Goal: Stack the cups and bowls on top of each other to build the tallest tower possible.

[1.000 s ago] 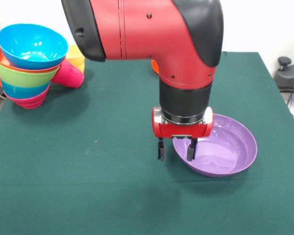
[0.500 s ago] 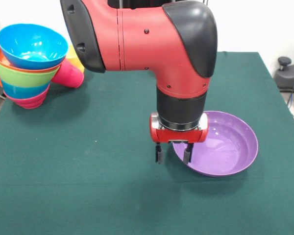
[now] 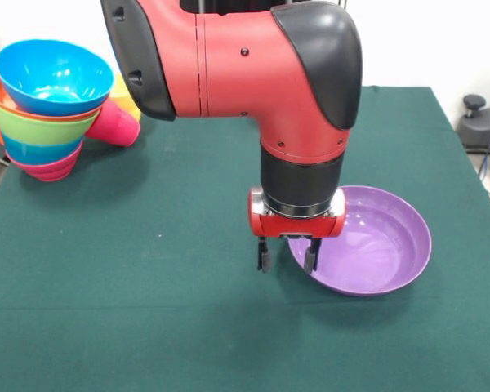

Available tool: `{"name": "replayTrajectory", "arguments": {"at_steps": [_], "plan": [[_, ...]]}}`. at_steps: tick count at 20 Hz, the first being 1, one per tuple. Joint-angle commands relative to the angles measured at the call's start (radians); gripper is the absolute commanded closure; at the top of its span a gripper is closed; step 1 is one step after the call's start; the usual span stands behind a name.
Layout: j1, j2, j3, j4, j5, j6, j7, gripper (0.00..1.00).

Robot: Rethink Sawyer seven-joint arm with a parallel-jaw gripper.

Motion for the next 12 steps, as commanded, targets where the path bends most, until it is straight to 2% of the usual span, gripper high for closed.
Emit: {"name": "replayTrajectory", "arguments": {"at_steps": [1, 12], "plan": [[0.025, 0.016, 0.012, 0.001, -0.006, -0.039, 0.016, 0.00], [0.026, 0.020, 0.039, 0.002, 0.028, -0.041, 0.010, 0.00]]}}
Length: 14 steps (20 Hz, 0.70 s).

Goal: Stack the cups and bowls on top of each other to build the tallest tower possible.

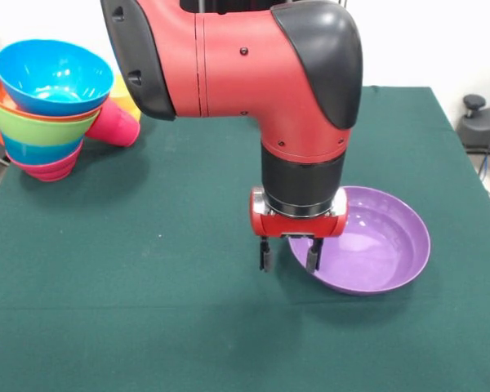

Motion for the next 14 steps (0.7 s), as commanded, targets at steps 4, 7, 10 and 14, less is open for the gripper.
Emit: {"name": "replayTrajectory", "arguments": {"at_steps": [4, 7, 10, 14], "plan": [[0.027, 0.012, 0.044, 0.009, 0.025, -0.039, 0.009, 0.00], [0.027, 0.018, 0.049, 0.010, 0.034, -0.035, 0.001, 0.00], [0.029, 0.032, 0.050, 0.010, 0.037, -0.031, -0.013, 0.00], [0.029, 0.051, 0.054, 0.017, 0.040, -0.009, -0.041, 0.00]]}}
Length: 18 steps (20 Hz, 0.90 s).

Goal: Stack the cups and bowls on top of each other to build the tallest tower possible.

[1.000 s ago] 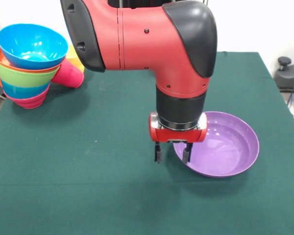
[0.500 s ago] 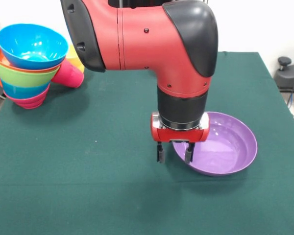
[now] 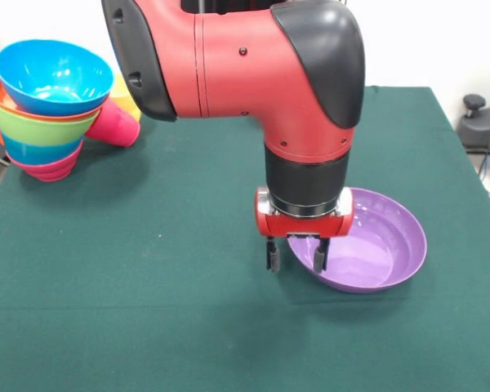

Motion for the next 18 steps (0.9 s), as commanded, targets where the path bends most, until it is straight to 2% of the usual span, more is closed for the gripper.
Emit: {"name": "replayTrajectory", "arguments": {"at_steps": [1, 18], "plan": [[0.026, 0.053, 0.058, 0.020, 0.005, -0.004, -0.050, 0.00], [0.010, 0.118, 0.084, 0.005, -0.002, -0.007, -0.132, 0.00]]}}
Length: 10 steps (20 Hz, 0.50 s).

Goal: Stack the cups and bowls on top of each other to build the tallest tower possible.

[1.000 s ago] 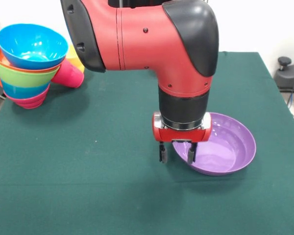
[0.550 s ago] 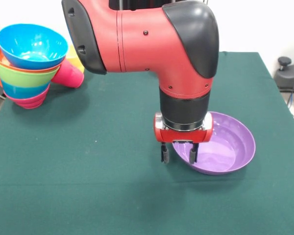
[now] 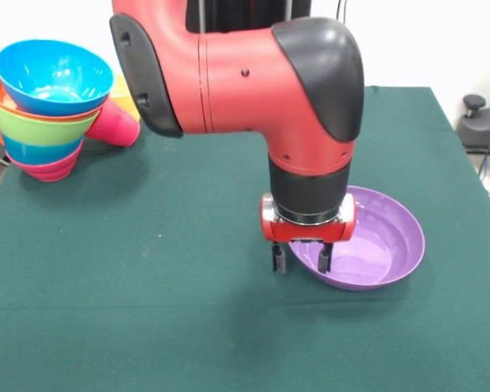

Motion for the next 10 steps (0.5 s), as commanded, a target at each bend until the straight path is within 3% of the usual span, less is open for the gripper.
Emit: {"name": "replayTrajectory", "arguments": {"at_steps": [1, 10], "plan": [[0.009, 0.082, 0.085, 0.003, -0.014, -0.003, -0.138, 0.00], [0.005, 0.099, 0.098, -0.011, -0.019, -0.011, -0.152, 0.00]]}}
